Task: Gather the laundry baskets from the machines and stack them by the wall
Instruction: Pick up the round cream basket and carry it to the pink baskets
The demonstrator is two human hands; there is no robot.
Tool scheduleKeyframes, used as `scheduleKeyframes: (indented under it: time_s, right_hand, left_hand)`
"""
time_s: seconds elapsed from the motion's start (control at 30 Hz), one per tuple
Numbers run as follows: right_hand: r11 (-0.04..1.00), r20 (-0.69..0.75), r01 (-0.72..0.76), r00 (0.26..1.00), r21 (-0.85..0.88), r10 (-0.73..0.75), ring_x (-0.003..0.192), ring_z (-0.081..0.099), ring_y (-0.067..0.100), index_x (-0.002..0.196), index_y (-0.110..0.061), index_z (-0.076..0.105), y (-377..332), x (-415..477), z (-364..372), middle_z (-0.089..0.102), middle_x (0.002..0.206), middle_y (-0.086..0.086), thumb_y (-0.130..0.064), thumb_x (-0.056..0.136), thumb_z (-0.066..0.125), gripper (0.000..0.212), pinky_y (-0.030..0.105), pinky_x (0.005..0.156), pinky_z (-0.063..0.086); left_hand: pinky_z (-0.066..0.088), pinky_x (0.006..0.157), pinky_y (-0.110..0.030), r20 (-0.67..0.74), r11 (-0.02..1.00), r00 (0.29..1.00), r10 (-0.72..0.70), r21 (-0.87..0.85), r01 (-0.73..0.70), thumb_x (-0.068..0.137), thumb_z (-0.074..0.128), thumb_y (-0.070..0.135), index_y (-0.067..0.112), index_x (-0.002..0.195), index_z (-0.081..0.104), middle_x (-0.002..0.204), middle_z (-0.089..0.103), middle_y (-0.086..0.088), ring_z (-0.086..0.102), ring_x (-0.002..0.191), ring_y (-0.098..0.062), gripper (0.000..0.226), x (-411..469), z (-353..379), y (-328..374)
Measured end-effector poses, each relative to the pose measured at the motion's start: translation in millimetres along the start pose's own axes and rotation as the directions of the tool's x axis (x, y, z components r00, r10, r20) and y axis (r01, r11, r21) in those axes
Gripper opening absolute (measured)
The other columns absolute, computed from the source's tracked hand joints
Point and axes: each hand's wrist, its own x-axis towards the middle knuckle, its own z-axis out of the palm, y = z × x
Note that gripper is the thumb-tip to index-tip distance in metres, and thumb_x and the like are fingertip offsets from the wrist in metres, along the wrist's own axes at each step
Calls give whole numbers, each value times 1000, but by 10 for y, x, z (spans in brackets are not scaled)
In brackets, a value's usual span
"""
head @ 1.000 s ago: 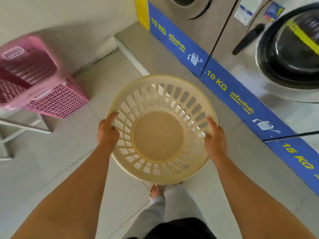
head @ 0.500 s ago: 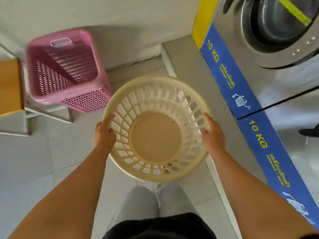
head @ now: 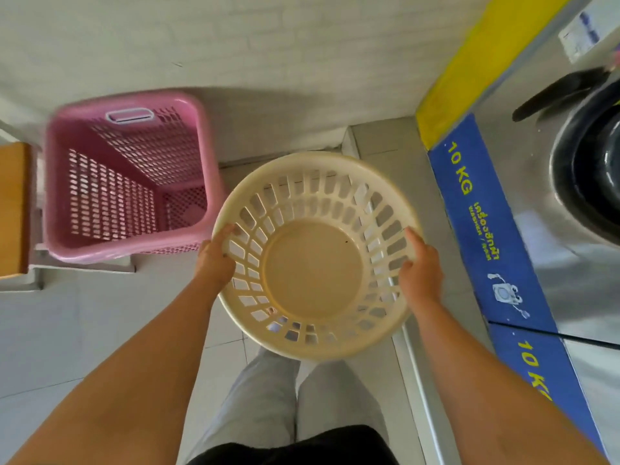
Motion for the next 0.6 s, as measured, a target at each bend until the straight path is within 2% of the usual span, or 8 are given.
scheduleKeyframes:
  time_s: [0.17, 0.3, 0.43, 0.5, 0.6]
  right_hand:
    - [1000, -23, -9, 1000, -23, 8, 107, 59, 35, 145, -41, 36, -370, 613, 197, 45, 138, 9, 0, 92, 46, 67, 41, 84, 48]
    - [997, -66, 4, 998, -72, -9, 98, 61, 37, 146, -39, 35, -557, 1118, 357, 44, 137, 10, 2, 91, 45, 70, 39, 75, 47]
    - [994, -13, 24, 1000, -103, -25, 98, 62, 34, 147, -38, 33, -682, 1636, 586, 42, 139, 10, -1, 93, 46, 67, 34, 70, 44]
    - [995, 18, 13, 1000, -97, -11, 98, 62, 32, 146, -38, 33, -729, 1895, 730, 42, 139, 9, -1, 92, 47, 67, 32, 68, 44]
    - [997, 47, 27, 999, -77, -23, 100, 62, 30, 145, -38, 34, -768, 2281, 1003, 42, 139, 6, 1, 91, 44, 68, 32, 66, 45]
  left_hand:
    - [53, 76, -39, -26, 998, 999, -23, 60, 25, 77, 35, -17, 40, 140, 40, 121, 40, -12, 54, 88, -28, 85, 649, -11, 396]
    - [50, 60, -32, -33, 997, 998, -60, 55, 62, 80, 43, -10, 47, 136, 42, 110, 46, 0, 57, 71, -20, 80, 1131, 93, 607]
    - [61, 66, -40, -9, 992, 992, -124, -31, 124, 72, 47, -5, 64, 126, 36, 115, 63, 0, 72, 78, -22, 89, 1679, 307, 597]
    - [61, 69, -43, -37, 986, 985, -169, 2, 169, 74, 49, -3, 62, 128, 35, 116, 63, 1, 71, 82, -22, 86, 1914, 423, 639]
    - [56, 81, -47, -108, 981, 978, -176, 65, 183, 77, 51, -1, 54, 133, 40, 117, 62, -1, 63, 99, -28, 79, 2217, 592, 718]
